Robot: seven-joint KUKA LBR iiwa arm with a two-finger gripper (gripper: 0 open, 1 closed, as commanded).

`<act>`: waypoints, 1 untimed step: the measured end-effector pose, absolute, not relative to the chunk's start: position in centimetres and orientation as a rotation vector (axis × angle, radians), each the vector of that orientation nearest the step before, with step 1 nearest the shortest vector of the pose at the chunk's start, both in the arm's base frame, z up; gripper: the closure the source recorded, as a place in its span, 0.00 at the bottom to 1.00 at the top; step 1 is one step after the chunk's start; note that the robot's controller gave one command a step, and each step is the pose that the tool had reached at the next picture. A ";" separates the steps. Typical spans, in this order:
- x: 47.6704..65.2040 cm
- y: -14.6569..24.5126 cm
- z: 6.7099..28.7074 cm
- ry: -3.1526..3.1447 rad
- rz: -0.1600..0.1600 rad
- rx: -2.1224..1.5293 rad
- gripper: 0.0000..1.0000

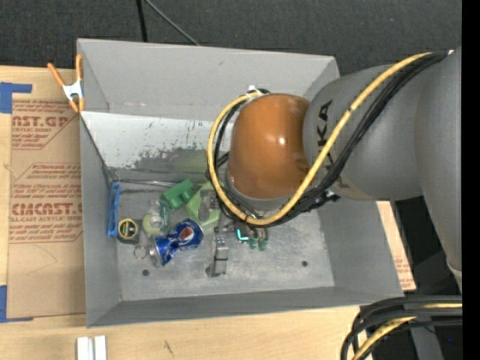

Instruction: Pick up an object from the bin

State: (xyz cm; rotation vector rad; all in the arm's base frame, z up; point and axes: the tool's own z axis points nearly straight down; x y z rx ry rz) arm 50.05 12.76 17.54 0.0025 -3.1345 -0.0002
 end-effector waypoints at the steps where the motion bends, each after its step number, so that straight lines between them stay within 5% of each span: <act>1: 56.8 15.1 6.8 -3.141 -0.002 -0.021 0.00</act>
Offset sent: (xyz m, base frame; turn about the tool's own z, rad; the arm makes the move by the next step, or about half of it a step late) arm 0.0662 0.0221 -0.1043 0.0163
